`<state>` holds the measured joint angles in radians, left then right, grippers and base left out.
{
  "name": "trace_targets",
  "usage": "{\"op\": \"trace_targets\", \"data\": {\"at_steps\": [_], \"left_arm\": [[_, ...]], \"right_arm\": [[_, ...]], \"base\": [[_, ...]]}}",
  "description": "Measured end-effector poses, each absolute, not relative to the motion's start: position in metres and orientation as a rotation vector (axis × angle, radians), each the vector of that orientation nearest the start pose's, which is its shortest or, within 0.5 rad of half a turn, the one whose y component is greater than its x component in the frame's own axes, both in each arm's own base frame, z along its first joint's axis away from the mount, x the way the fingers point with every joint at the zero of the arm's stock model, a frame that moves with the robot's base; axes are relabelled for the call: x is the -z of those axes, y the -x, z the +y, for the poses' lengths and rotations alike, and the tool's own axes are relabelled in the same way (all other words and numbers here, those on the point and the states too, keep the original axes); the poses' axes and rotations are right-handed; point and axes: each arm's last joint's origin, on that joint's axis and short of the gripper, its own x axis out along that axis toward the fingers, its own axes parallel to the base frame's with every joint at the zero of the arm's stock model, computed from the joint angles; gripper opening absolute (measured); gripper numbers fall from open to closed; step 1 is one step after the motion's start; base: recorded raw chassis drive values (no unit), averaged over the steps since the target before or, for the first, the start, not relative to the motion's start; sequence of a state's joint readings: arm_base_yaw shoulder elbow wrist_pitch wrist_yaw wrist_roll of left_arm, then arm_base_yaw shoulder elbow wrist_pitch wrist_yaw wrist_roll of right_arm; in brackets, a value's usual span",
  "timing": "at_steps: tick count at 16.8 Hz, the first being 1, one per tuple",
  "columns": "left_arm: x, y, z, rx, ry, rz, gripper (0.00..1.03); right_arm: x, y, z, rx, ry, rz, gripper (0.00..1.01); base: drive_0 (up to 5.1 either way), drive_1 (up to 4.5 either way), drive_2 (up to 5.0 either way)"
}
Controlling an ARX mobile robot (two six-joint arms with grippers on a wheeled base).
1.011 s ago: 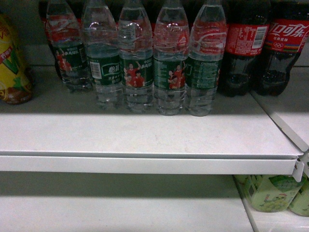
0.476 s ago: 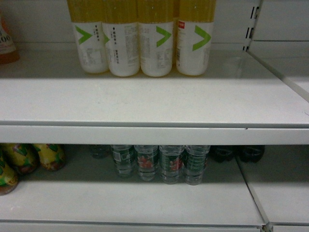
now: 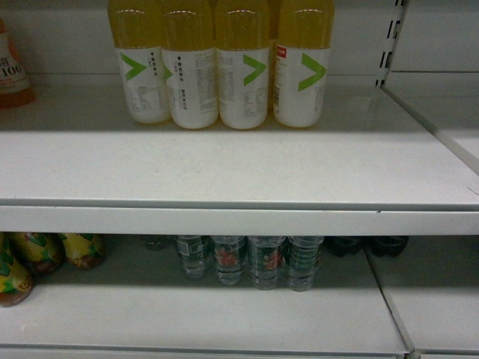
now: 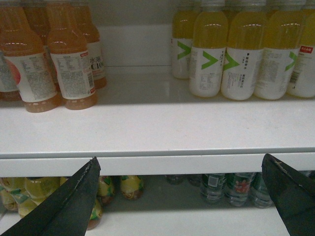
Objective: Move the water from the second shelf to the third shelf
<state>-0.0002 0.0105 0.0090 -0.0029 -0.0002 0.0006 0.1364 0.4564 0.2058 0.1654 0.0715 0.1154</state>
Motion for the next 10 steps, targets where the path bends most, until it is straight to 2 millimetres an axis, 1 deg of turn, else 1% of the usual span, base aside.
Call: {"op": "trace_targets", "data": {"at_steps": [4, 10], "left_arm": [[-0.1655, -0.0978, 0.0000, 0.000, -0.001, 0.004, 0.98], [-0.1654, -0.0978, 0.0000, 0.000, -0.001, 0.005, 0.98]], "right_arm": [[-0.2090, -0.1306, 0.0158, -0.060, -0.106, 0.088, 0.39], [-0.2091, -0.1306, 0.0156, -0.055, -0.106, 0.087, 0.39]], "base": [[0.0, 0.00, 0.0], [-4.9, 2.71, 2.4]]}}
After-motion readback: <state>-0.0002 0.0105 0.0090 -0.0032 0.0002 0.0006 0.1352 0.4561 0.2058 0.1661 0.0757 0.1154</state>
